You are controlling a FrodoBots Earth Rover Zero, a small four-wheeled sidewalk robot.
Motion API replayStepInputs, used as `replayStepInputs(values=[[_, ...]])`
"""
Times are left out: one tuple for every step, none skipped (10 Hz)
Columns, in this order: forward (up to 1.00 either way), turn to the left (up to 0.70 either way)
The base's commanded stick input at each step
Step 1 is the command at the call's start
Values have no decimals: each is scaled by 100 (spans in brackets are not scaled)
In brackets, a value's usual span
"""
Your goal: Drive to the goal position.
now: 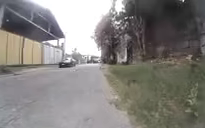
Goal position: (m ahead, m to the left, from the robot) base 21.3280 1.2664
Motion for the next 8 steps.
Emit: replayStepInputs(values=[[50,0],[50,0],[50,12],[50,50],[50,32],[50,0],[50,0],[50,0]])
